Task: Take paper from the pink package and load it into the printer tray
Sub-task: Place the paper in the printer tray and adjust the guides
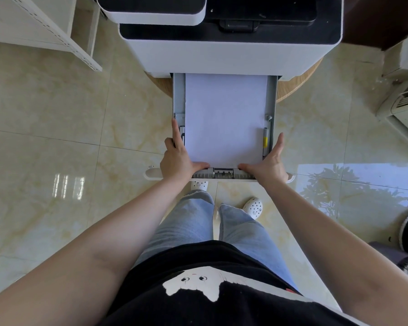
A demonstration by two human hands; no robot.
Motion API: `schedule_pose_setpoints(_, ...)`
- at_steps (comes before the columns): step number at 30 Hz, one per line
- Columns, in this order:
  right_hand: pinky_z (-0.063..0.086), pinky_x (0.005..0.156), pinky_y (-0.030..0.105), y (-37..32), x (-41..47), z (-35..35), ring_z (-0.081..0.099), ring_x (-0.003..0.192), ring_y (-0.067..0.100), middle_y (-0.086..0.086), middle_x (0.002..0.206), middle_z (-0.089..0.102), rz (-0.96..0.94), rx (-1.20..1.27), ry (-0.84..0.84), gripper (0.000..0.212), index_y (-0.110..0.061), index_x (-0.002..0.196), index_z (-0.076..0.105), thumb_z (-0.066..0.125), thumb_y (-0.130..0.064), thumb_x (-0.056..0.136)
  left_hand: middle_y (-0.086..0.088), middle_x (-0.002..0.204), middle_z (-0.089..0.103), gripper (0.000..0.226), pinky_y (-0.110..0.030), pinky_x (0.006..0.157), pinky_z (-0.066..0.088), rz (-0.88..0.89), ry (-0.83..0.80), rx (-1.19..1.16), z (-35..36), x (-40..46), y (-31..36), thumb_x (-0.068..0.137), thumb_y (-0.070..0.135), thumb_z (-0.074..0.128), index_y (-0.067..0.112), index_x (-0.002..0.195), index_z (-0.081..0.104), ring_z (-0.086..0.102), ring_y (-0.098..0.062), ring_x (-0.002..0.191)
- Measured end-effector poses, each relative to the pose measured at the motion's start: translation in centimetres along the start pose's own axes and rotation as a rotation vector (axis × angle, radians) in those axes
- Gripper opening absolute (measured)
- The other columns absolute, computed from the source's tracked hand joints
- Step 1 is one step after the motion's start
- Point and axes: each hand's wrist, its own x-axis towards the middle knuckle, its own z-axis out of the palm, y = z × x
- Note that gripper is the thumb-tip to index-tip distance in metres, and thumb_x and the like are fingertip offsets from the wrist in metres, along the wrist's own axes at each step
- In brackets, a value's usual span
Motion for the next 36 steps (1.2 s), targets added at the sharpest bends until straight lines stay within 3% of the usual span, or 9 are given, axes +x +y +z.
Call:
schedule_pose_setpoints(5,0.037,0.071,0.037,0.1,-0.4,-0.2,0.06,0.115,0.03,0.003,0.152,0.038,-0.018,0.013,-0.02,0.136,-0.034,0.146,-0.017,0.084,-0.045,0.055,-0.016,0.13,0.041,0.144,-0.035,0.053,0.046,-0.014,0.011,-0.096,0.0,-0.3,-0.2,0.048,0.053,0.087,0.025,0.151,-0.01,0.062,-0.032,0.089)
schedule_pose_setpoints(7,0.044,0.08,0.041,0.1,-0.8,-0.5,0.051,0.125,0.03,0.007,0.154,0.033,-0.037,0.066,-0.018,0.131,-0.029,0.149,-0.012,0.083,-0.044,0.06,-0.019,0.138,0.034,0.135,-0.041,0.073,0.053,-0.019,0.049,-0.116,0.0,-0.6,-0.2,0.055,0.053,0.084,0.02,0.152,-0.003,0.054,-0.034,0.111)
schedule_pose_setpoints(11,0.04,0.099,0.039,0.6,-3.1,-1.3,0.047,0.116,0.023,0.008,0.128,0.051,-0.213,0.233,0.177,0.091,-0.016,0.144,0.026,0.078,-0.035,0.072,-0.016,0.137,0.038,0.095,-0.039,0.094,0.042,0.128,0.207,-0.212,-0.6,-2.8,0.7,0.072,0.046,0.076,0.013,0.145,0.025,0.042,-0.029,0.121)
schedule_pose_setpoints(16,0.053,0.058,0.021,2.8,-6.5,-0.6,0.067,0.069,0.017,-0.002,0.072,0.073,-0.053,0.722,-0.275,0.009,-0.014,0.089,0.066,0.068,-0.022,0.086,0.004,0.086,0.066,0.014,-0.014,0.063,0.051,0.151,-0.416,-0.759,-0.1,-7.4,0.9,0.088,0.026,0.065,0.018,0.099,0.062,0.062,-0.006,0.07)
schedule_pose_setpoints(18,0.056,0.062,0.022,3.9,-6.8,1.1,0.071,0.077,0.023,0.009,0.08,0.076,0.237,0.847,-0.52,0.018,-0.005,0.087,0.068,0.068,-0.023,0.086,-0.003,0.082,0.069,0.015,-0.014,0.062,0.054,-0.113,-0.652,-0.939,1.4,-8.4,0.5,0.09,0.019,0.063,0.007,0.097,0.066,0.064,-0.014,0.072)
schedule_pose_setpoints(22,0.059,0.073,0.023,4.3,-5.1,3.1,0.072,0.087,0.02,0.017,0.094,0.072,0.46,1.212,-0.544,0.017,0.002,0.098,0.064,0.065,-0.01,0.087,-0.011,0.093,0.067,0.024,-0.025,0.094,0.05,-0.566,-0.579,-1.245,2.8,-7.2,-0.4,0.088,0.013,0.064,-0.004,0.106,0.062,0.065,-0.017,0.085)
schedule_pose_setpoints(26,0.059,0.072,0.021,4.0,-3.8,3.6,0.074,0.075,0.015,0.011,0.079,0.074,0.479,1.352,-0.486,0.009,0.003,0.088,0.066,0.068,-0.004,0.082,-0.01,0.101,0.066,0.007,-0.032,0.103,0.045,-0.593,-0.483,-1.445,2.7,-5.7,-1.2,0.087,-0.001,0.061,0.001,0.094,0.062,0.065,-0.019,0.093)
schedule_pose_setpoints(31,0.057,0.072,0.019,4.2,-3.9,3.6,0.074,0.086,0.019,0.009,0.082,0.077,0.406,1.386,-0.492,0.028,0.002,0.092,0.064,0.075,-0.01,0.07,-0.006,0.092,0.072,0.009,-0.019,0.077,0.058,-0.55,-0.433,-1.491,3.1,-5.7,-1.4,0.085,-0.004,0.063,0.003,0.09,0.065,0.069,-0.017,0.088)
schedule_pose_setpoints(36,0.056,0.072,0.019,2.0,-2.8,2.7,0.074,0.089,0.02,0.007,0.082,0.077,0.306,1.409,-0.458,0.035,0.001,0.091,0.065,0.079,-0.019,0.065,-0.001,0.08,0.078,0.009,-0.018,0.08,0.057,-0.549,-0.398,-1.546,2.1,-3.7,-0.3,0.081,0.006,0.07,0.001,0.089,0.068,0.074,-0.012,0.081)
